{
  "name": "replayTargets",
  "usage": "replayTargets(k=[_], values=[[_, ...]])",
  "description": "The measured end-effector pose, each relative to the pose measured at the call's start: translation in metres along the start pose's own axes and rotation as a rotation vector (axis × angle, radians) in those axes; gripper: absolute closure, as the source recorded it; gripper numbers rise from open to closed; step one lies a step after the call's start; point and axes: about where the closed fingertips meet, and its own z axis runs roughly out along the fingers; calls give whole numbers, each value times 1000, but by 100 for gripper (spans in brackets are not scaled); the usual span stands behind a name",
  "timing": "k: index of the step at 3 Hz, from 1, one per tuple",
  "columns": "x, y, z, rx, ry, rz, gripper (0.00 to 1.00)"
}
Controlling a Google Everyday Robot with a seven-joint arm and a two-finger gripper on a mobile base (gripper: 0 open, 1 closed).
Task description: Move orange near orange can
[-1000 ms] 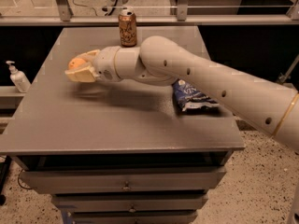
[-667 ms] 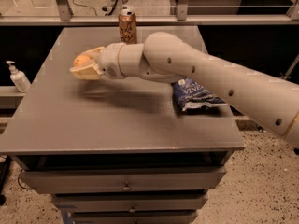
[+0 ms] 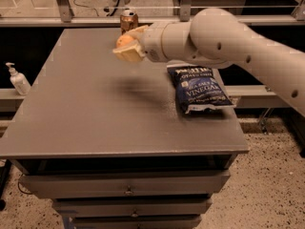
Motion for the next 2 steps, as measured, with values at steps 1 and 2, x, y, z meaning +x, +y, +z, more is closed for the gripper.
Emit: replayTargets(k=[1, 2], values=[[17, -69, -55, 130, 35, -26, 100], [16, -69, -55, 130, 35, -26, 100]])
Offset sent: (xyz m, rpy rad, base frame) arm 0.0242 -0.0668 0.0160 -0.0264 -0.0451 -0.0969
